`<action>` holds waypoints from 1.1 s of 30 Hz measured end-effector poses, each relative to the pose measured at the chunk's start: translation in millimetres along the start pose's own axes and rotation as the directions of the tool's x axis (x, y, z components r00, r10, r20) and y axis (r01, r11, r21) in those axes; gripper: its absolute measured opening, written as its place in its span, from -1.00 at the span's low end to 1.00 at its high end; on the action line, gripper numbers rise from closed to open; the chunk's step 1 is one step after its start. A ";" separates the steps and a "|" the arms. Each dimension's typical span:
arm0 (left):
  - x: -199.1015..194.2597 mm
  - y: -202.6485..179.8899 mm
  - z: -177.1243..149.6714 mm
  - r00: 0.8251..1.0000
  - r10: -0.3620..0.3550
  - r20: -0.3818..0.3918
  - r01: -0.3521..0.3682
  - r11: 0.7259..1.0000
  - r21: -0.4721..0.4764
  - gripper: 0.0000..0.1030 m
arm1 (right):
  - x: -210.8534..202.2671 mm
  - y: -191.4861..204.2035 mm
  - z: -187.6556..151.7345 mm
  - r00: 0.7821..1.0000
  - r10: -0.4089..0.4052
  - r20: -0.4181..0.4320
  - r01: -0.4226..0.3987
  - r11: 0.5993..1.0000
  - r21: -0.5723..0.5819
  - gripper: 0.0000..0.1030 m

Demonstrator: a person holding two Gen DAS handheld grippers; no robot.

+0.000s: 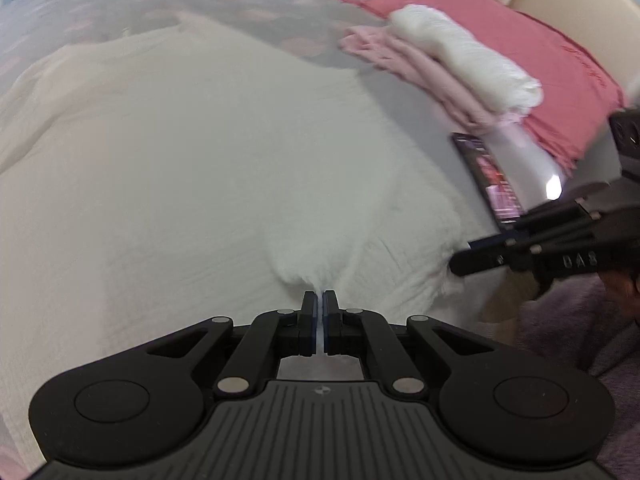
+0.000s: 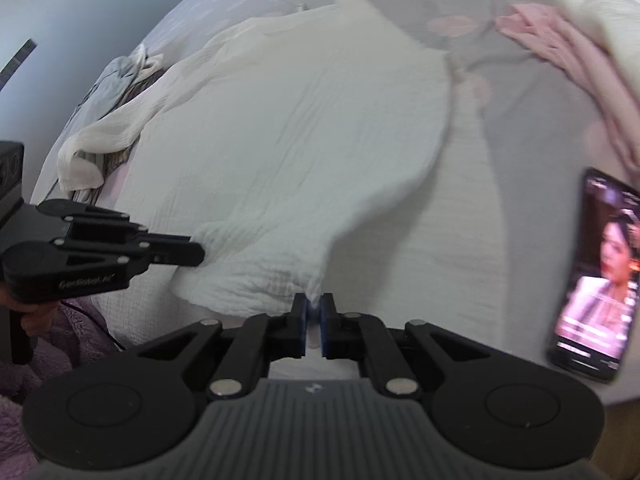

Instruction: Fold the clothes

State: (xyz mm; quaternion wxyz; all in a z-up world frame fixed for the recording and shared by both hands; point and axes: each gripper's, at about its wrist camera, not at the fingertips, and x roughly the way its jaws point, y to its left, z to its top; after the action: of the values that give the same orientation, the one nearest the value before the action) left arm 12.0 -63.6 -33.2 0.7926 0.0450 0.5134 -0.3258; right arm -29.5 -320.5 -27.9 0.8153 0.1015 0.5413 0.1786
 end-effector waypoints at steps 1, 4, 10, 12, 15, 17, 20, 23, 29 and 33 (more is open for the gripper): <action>-1.7 -7.7 2.7 1.000 -0.016 0.002 0.016 1.000 0.014 -0.98 | -7.4 -5.2 0.4 1.000 -0.012 -0.006 0.012 1.000 0.010 -0.86; 0.3 -29.5 9.5 0.998 -0.068 -0.013 0.069 0.997 0.038 -0.99 | -25.8 -20.8 -1.3 0.999 -0.044 -0.026 0.045 0.999 0.028 -0.86; 23.6 -54.4 16.0 0.992 -0.013 -0.122 0.033 0.987 0.157 -0.94 | -15.8 -33.5 -14.8 0.993 -0.071 -0.089 0.074 0.997 0.028 -0.86; 26.5 -49.3 20.0 0.989 0.015 -0.144 0.010 0.986 0.168 -0.89 | -2.6 -36.1 -17.9 0.992 -0.073 -0.107 0.077 0.996 0.035 -0.86; 25.0 -44.1 39.4 0.990 0.048 -0.132 -0.021 0.981 0.193 -0.73 | 9.5 -41.0 -17.9 0.989 -0.075 -0.125 0.081 0.996 0.042 -0.86; 26.8 -41.7 61.0 0.992 0.063 -0.112 -0.039 0.978 0.205 -0.72 | 12.0 -36.6 -16.4 0.986 -0.106 -0.125 0.106 0.994 -0.008 -0.86; 36.5 -40.8 99.2 0.995 0.065 -0.079 -0.049 0.980 0.192 -0.60 | 17.9 -24.3 -14.0 0.980 -0.148 -0.133 0.136 0.986 -0.096 -0.86; 56.6 -43.8 137.1 0.997 0.054 -0.056 -0.043 0.984 0.175 -0.29 | 26.2 -13.2 -13.4 0.969 -0.208 -0.133 0.179 0.963 -0.200 -0.86; 113.9 -51.0 204.2 0.996 0.073 -0.055 -0.066 0.990 0.122 -0.12 | 38.6 -11.1 -14.4 0.957 -0.247 -0.154 0.195 0.936 -0.292 -0.85; 159.6 -48.6 226.9 0.984 0.146 -0.107 -0.136 0.987 0.090 -0.23 | 37.0 -13.6 -14.5 0.958 -0.239 -0.159 0.183 0.934 -0.306 -0.85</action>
State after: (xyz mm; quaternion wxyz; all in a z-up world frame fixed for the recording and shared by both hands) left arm 204.3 -268.9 -48.6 0.7809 0.1321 0.5391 -0.2867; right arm -27.4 -318.5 -69.8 0.7794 -0.0949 0.5939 0.1755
